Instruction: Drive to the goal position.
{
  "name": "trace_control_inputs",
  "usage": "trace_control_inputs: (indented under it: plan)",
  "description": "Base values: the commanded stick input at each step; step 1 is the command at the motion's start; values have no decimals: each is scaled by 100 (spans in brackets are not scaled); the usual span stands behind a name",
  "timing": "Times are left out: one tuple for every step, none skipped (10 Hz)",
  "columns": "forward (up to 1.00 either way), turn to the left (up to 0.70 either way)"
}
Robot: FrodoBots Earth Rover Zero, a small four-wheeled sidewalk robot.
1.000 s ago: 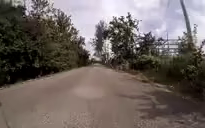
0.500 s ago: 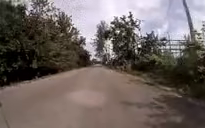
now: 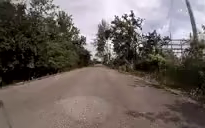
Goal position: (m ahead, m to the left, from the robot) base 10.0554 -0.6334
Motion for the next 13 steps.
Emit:
trace_control_inputs:
  plan:
    - [70,0]
    - [70,0]
    - [70,0]
    - [70,0]
    - [70,0]
    - [70,0]
    - [70,0]
    - [70,0]
    - [70,0]
    - [70,0]
    - [70,0]
    - [70,0]
    - [70,0]
